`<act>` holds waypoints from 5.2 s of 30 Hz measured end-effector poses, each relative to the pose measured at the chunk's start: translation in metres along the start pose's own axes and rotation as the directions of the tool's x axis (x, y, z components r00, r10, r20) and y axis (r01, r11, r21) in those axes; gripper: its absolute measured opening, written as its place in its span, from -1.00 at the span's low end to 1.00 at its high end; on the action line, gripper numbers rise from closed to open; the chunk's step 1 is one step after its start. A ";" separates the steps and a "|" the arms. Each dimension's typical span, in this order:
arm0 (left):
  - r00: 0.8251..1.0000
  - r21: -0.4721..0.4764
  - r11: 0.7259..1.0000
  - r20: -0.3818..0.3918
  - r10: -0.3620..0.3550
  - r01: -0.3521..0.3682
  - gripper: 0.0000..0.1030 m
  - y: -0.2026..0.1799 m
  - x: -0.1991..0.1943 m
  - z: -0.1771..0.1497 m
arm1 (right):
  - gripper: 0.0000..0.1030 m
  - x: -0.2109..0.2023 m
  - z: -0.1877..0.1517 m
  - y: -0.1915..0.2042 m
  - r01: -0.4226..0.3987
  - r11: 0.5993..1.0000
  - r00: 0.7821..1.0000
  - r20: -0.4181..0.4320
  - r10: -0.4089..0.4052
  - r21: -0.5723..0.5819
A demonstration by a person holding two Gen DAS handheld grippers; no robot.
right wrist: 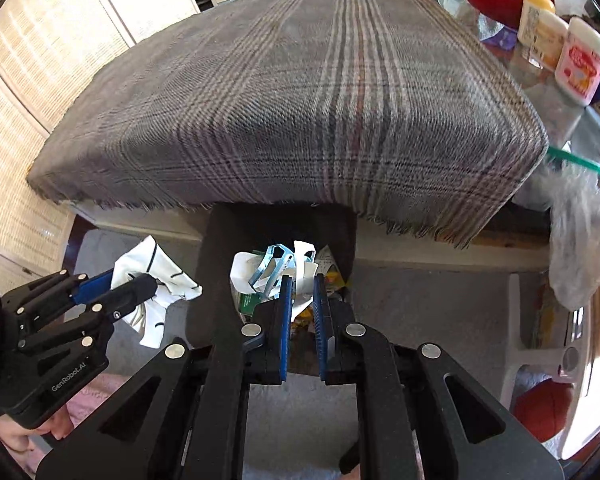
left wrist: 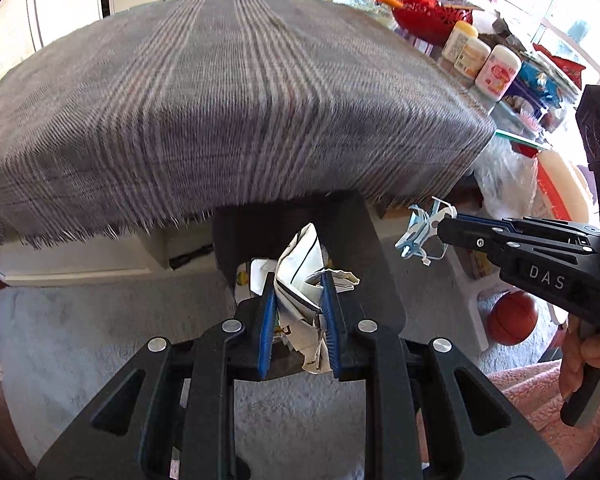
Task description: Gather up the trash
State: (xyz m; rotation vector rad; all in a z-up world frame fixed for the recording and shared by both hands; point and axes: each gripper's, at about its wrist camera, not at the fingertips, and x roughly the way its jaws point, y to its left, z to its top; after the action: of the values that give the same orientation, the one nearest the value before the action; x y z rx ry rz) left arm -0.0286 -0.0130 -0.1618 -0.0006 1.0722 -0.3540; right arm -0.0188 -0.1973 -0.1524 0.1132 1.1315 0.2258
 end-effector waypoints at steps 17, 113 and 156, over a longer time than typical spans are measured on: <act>0.996 -0.033 0.999 -0.082 -0.023 0.020 -0.60 0.013 0.060 -0.004 | -0.77 0.067 0.000 -0.007 -0.048 0.997 0.994 -0.097 0.054 0.059; 0.836 -0.045 0.970 0.498 0.231 -0.241 0.84 -0.009 -0.118 0.060 | 0.94 -0.123 0.022 -0.011 0.171 0.978 0.833 0.513 -0.207 0.117; 0.844 -0.049 0.970 0.484 0.231 -0.237 0.84 -0.012 -0.119 0.059 | 0.94 -0.119 0.025 -0.013 0.151 0.982 0.847 0.497 -0.188 0.114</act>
State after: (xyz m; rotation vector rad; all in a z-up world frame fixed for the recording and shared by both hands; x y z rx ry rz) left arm -0.0326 -0.0004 -0.0288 0.0501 0.5568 -0.1243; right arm -0.0430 -0.2369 -0.0396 0.1252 0.6157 -0.0090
